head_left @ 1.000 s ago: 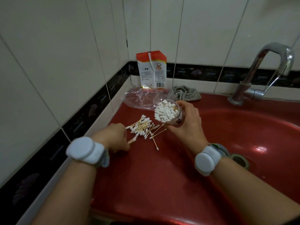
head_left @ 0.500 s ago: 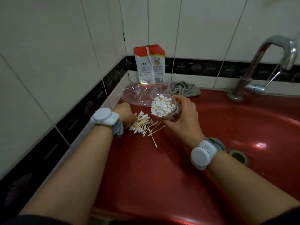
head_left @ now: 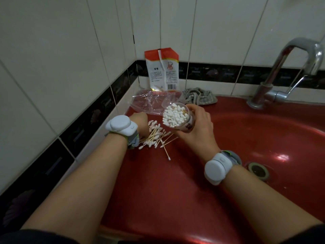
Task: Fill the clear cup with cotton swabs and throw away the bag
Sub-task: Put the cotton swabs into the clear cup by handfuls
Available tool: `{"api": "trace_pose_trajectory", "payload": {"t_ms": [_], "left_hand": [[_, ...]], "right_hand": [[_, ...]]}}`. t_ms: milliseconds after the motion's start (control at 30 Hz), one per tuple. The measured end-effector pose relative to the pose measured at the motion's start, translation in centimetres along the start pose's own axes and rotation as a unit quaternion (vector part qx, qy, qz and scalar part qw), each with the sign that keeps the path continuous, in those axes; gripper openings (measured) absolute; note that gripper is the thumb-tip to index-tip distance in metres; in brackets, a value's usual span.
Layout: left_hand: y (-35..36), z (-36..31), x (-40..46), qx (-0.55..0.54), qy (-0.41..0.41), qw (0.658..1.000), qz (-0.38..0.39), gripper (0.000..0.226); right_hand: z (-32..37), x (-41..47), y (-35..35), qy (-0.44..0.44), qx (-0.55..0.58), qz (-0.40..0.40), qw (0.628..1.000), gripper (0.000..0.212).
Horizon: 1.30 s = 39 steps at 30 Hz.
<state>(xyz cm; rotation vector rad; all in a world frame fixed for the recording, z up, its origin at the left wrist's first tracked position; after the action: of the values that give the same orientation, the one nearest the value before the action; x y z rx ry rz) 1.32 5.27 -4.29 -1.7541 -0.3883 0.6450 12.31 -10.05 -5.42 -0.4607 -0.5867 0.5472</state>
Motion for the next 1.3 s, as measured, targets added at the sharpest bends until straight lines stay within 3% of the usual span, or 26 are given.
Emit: {"api": "trace_pose_trajectory", "payload": {"t_ms": [200,333,367,500,700,833,1033,1167,1300], "left_hand": [[0.5,1.6,-0.8,-0.052,-0.004,0.996,-0.066,0.028],[-0.6,2.1,-1.9,-0.121,0.023,0.982,-0.146,0.006],[-0.9,2.0,-2.2,-0.135,0.032,0.975,-0.174,0.009],[-1.0,2.3,-3.4,-0.220,0.036,0.938,-0.266,0.014],[-0.7,0.5,-5.0,-0.413,0.064,0.857,-0.301,0.012],[0.3,-1.8,-5.4,-0.394,0.109,0.865,-0.290,0.023],[3.4,-3.4,-4.9,-0.468,0.134,0.818,-0.307,0.021],[4.2,-4.0,-4.9,-0.363,0.138,0.869,-0.308,0.021],[4.1,-4.6,-4.9,-0.350,0.128,0.858,-0.353,0.024]], "right_hand": [[-0.1,-0.3,0.1,0.006,0.009,-0.001,1.000,0.072],[-0.2,0.0,0.5,0.017,0.011,0.002,1.000,0.073],[-0.3,0.0,0.4,0.019,0.013,0.001,1.000,0.074],[-0.5,0.1,0.7,0.018,0.019,-0.011,1.000,0.073],[-0.9,0.1,0.8,0.032,0.023,-0.010,0.999,0.074],[-1.2,0.4,0.2,0.035,0.023,-0.032,0.999,0.073],[-1.9,0.7,-0.6,0.048,0.046,-0.062,0.996,0.072],[-2.2,0.5,-1.2,0.052,0.060,-0.062,0.995,0.072],[-2.1,0.6,-1.3,0.046,0.056,-0.065,0.995,0.071]]}}
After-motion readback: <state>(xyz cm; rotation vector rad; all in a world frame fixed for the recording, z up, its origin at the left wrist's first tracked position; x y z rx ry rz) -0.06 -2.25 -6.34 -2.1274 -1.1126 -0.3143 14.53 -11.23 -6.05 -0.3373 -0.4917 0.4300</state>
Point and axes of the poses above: each hand's wrist, its own x-axis towards the middle knuckle, its own y-axis out of the palm, z = x × y, the point moved 4 cm from there along x, towards the middle knuckle, and after that the axes turned 12 degrees about y, right-handed, at the moved point
